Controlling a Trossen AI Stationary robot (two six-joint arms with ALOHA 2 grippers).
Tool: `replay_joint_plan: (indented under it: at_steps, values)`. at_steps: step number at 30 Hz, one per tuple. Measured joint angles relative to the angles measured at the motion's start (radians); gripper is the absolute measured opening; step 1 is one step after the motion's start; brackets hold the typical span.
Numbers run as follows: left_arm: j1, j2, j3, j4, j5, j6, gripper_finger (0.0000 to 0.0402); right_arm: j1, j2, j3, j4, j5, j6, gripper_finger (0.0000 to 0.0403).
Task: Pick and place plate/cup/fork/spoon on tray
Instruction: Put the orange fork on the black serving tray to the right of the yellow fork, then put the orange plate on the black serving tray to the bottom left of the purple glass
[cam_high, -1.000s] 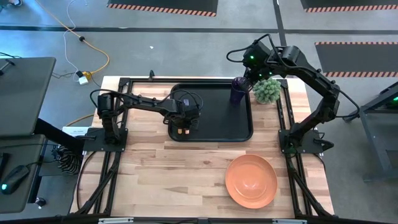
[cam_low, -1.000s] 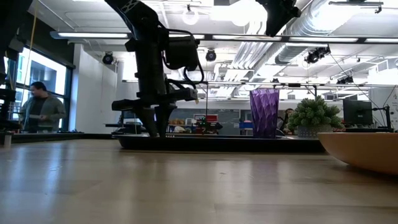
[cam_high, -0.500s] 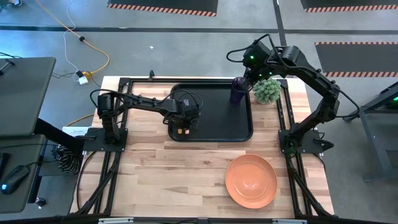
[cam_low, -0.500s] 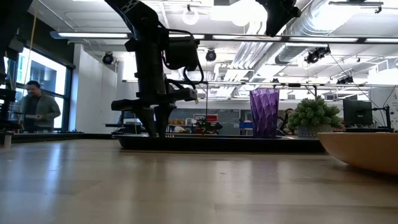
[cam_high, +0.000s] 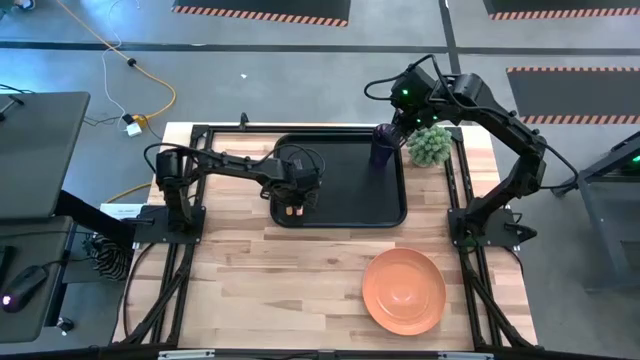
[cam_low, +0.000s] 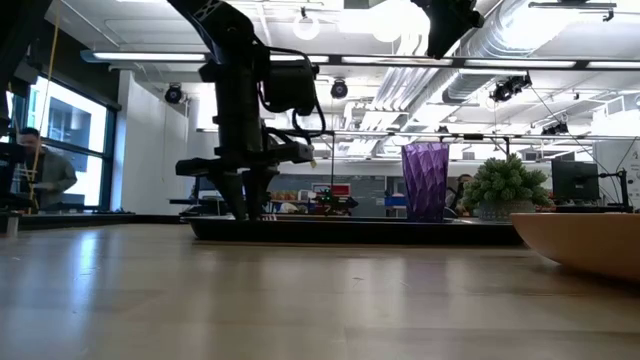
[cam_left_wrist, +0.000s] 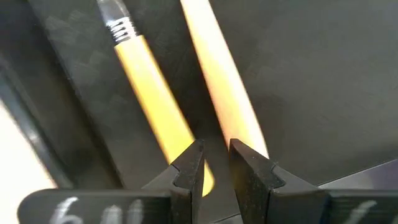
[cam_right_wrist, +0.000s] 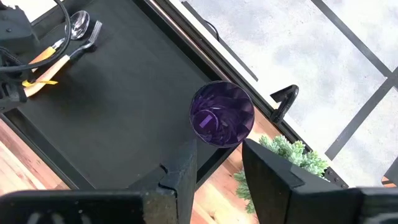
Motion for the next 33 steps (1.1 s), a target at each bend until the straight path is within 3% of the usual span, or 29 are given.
replay_joint_plan:
  at_steps: [19, 27, 33]
  values:
    - [0.003, -0.036, 0.0, 0.005, -0.02, 0.026, 0.0064, 0.0, 0.0, 0.0, 0.0, 0.0, 0.0, 0.0122]
    - [0.005, -0.153, 0.0, -0.004, -0.058, 0.042, 0.0064, 0.0, 0.0, 0.0, 0.0, -0.002, 0.0, 0.0122]
    - [-0.001, -0.287, 0.0, -0.002, -0.118, 0.118, 0.0064, 0.01, 0.0, 0.0, -0.033, -0.088, 0.042, 0.0122]
